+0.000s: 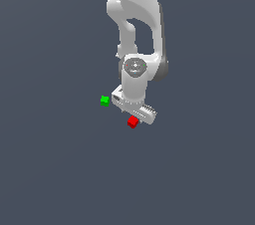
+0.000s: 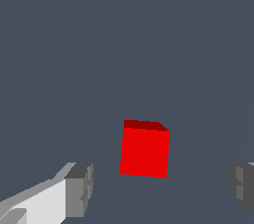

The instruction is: Stack the red cube on top of the green cube.

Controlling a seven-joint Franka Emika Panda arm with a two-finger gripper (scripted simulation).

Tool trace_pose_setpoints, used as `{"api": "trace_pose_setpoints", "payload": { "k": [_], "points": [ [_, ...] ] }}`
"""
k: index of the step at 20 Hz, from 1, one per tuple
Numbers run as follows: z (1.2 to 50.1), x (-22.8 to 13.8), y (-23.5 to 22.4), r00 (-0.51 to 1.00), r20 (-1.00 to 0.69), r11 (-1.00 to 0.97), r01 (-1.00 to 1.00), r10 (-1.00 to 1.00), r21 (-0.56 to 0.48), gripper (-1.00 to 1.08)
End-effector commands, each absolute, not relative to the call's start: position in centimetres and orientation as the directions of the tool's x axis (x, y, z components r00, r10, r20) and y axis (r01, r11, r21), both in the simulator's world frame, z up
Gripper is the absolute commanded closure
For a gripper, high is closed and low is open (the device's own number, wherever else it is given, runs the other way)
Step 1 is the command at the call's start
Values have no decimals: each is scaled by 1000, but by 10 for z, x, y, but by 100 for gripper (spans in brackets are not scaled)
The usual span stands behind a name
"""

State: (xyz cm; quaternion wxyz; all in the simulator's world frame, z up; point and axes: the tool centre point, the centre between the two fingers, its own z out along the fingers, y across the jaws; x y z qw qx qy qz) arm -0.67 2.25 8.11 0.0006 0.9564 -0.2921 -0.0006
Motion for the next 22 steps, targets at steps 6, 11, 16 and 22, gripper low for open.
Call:
{"api": "trace_pose_setpoints", "payload": {
  "k": [6,11,16,22],
  "points": [
    [71,-5,27,786,0,-786,-619,-619,0,-92],
    [70,-5,27,785,0,-785,-620,-620,1,-92],
    [58,-6,27,784,0,-784,-621,-621,0,-92],
    [30,-6,27,782,0,-782,-623,-623,0,-92]
  ]
}}
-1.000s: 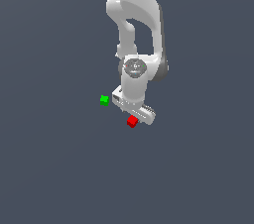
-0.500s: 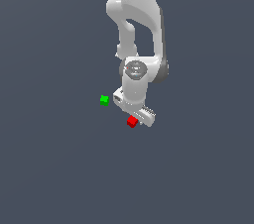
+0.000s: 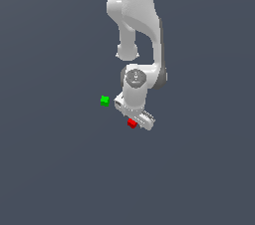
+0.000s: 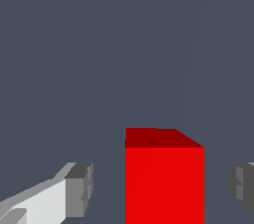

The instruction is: Stack the red cube on top of the green cube.

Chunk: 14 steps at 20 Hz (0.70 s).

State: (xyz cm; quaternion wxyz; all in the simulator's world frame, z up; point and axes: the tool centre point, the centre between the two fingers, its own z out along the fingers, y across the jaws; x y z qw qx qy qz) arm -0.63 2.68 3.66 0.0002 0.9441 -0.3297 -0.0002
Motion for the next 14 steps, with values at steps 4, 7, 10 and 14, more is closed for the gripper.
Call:
{"api": "trace_pose_setpoints", "payload": {
  "k": [4,7,10,14],
  "points": [
    [21,-6,27,782,0,-782,-623,-623,0,-92],
    [20,-5,27,782,0,-782,-623,-623,0,108],
    [20,-5,27,782,0,-782,-623,-623,0,108],
    [20,-5,27,782,0,-782,-623,-623,0,108]
  ]
}}
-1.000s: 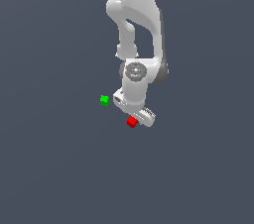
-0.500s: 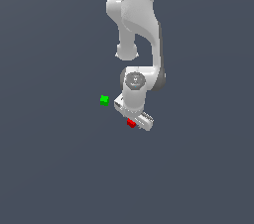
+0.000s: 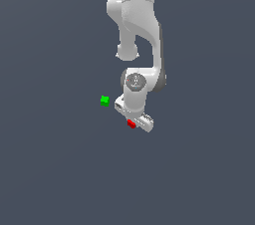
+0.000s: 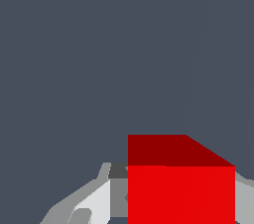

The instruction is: Stack the red cube on top of the green cube.

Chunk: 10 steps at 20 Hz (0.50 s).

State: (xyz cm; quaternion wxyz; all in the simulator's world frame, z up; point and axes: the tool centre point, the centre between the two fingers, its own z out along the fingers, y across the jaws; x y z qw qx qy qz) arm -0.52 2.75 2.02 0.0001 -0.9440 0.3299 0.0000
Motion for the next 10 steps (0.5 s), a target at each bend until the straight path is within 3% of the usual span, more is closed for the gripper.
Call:
{"api": "trace_pose_setpoints", "payload": {
  "k": [1,10],
  "points": [
    [20,-5,27,782,0,-782,-623,-623,0,108],
    [35,-6,27,782,0,-782,-623,-623,0,108]
  ]
}}
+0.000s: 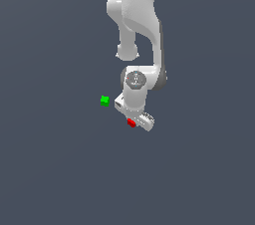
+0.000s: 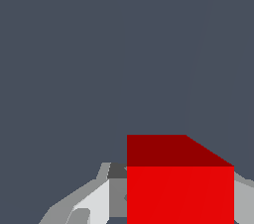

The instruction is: Stack the red cube on top of the green cube.

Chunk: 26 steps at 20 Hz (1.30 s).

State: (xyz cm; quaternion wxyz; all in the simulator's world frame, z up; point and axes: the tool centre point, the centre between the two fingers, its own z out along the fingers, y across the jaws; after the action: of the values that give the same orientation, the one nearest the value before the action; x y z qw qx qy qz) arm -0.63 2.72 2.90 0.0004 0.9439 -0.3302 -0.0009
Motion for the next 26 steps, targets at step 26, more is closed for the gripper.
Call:
{"api": "trace_pose_setpoints", "payload": {
  "k": [26],
  "points": [
    [115,-14,18,782,1,-782,-624,-624,-1,108]
  ]
}}
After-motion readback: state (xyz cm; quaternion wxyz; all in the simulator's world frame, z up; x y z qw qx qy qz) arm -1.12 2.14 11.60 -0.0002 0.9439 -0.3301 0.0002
